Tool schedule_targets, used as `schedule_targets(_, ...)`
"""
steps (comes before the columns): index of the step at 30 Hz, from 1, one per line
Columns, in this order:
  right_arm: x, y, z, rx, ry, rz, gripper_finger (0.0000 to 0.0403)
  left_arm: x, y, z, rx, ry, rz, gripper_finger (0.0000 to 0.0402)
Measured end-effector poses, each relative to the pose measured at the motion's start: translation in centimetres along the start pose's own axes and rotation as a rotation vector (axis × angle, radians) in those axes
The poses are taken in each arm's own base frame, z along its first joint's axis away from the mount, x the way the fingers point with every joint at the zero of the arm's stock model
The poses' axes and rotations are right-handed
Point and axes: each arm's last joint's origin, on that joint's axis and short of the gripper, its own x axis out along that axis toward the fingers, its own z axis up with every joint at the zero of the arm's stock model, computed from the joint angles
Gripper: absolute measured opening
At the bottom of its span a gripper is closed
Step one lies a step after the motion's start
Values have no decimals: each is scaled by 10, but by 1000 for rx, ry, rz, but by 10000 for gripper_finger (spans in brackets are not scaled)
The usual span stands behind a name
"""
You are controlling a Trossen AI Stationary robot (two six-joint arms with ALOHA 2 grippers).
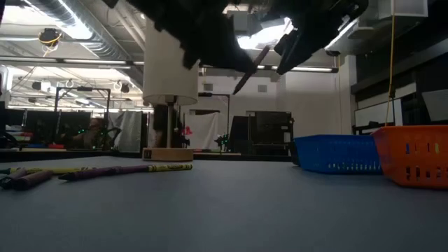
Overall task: Sort crayons
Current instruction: Put the purple crayon into the orange bin
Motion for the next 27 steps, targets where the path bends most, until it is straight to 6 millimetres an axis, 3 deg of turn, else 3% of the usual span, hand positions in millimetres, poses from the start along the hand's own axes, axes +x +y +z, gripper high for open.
schedule_targets(9,-1,-1,12,-28,-128,8,150,0,-2,19,88,-168,-39,8)
schedule_targets(27,-1,0,15,-49,-166,69,150,-1,-2,18,95,-160,-41,8)
